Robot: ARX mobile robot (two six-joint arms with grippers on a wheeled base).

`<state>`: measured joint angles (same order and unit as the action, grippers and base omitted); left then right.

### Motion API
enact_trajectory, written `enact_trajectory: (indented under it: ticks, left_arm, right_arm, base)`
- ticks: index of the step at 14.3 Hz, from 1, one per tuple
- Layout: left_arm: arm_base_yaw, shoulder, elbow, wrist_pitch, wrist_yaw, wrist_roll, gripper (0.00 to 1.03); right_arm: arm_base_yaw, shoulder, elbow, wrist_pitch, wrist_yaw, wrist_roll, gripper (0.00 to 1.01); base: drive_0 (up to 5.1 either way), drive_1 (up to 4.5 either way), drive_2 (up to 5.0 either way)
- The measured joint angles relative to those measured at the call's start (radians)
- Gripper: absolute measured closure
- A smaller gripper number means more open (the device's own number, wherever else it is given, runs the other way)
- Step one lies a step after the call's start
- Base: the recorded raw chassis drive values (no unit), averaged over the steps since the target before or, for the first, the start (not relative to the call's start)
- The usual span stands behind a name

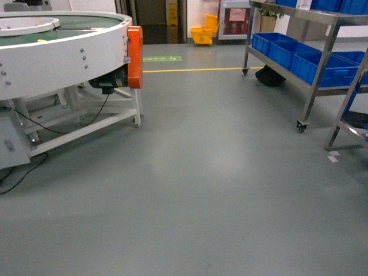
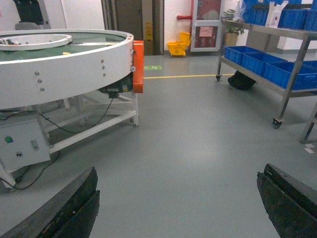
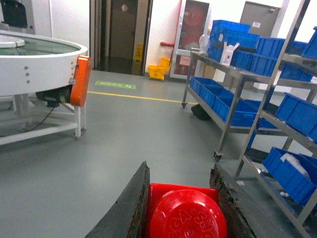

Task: Pick red block from blue box to shelf

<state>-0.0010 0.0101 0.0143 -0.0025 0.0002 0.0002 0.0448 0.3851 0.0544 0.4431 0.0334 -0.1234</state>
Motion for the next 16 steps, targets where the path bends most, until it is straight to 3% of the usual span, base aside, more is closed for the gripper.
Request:
enact_trajectory:
  ticks: [16]
  left_arm:
    - [0.000, 0.000, 0.000, -0.001, -0.001, 0.000, 0.05]
  right_arm:
    - [0.000, -0.001, 0.000, 0.000, 0.000, 0.000, 0.72]
  base:
    - [-0.1, 3.98, -4.1]
